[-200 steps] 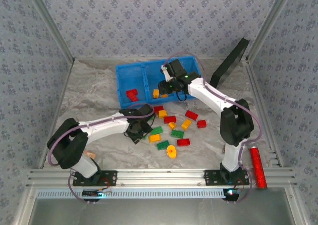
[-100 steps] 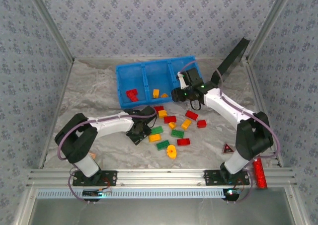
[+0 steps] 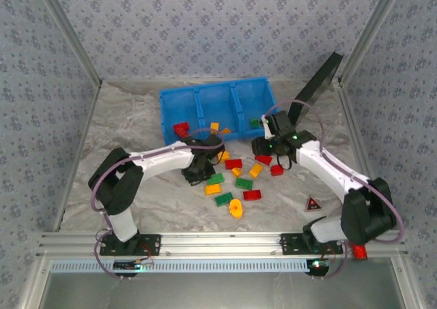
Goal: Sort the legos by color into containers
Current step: Pick up the lego from the middle-left of the table, then place the lego in the container.
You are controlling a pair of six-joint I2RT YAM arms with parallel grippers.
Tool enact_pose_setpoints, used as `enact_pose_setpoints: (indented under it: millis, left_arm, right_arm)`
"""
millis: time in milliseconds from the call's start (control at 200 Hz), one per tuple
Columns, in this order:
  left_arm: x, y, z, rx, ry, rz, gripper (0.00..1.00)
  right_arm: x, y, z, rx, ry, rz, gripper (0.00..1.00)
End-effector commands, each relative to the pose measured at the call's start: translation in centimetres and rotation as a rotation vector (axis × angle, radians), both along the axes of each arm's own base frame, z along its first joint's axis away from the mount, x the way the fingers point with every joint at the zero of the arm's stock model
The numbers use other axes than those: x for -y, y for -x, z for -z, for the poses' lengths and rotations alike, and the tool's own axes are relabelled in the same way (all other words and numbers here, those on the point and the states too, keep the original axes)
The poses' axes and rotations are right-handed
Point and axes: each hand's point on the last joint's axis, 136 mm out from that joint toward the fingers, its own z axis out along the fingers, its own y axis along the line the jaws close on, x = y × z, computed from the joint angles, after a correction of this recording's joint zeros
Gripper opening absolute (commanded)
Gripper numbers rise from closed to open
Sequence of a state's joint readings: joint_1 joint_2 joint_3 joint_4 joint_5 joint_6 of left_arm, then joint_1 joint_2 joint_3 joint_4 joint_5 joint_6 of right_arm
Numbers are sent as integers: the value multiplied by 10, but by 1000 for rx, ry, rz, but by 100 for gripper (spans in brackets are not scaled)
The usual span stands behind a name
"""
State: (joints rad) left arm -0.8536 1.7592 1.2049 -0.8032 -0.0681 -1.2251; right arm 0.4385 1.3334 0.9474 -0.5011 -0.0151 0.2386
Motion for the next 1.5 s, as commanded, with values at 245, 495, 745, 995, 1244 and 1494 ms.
enact_pose_setpoints:
  millis: [245, 495, 745, 995, 1244, 1494]
  left_arm:
    - [93, -82, -96, 351, -33, 359, 8]
    - [160, -147, -149, 581, -67, 491, 9]
    - [193, -179, -130, 643, -79, 525, 9]
    - [200, -200, -101, 646, -64, 492, 12]
    - [197, -214, -80, 614, -24, 454, 18]
    - [208, -213, -73, 596, 34, 451, 31]
  right_arm:
    - [33, 66, 25, -106, -80, 181, 53]
    - [50, 94, 36, -148, -90, 284, 56]
    - [57, 97, 45, -137, -80, 301, 59]
    - [61, 95, 41, -93, -67, 292, 62]
    - [65, 92, 46, -90, -49, 297, 63]
    - [64, 86, 55, -92, -32, 274, 65]
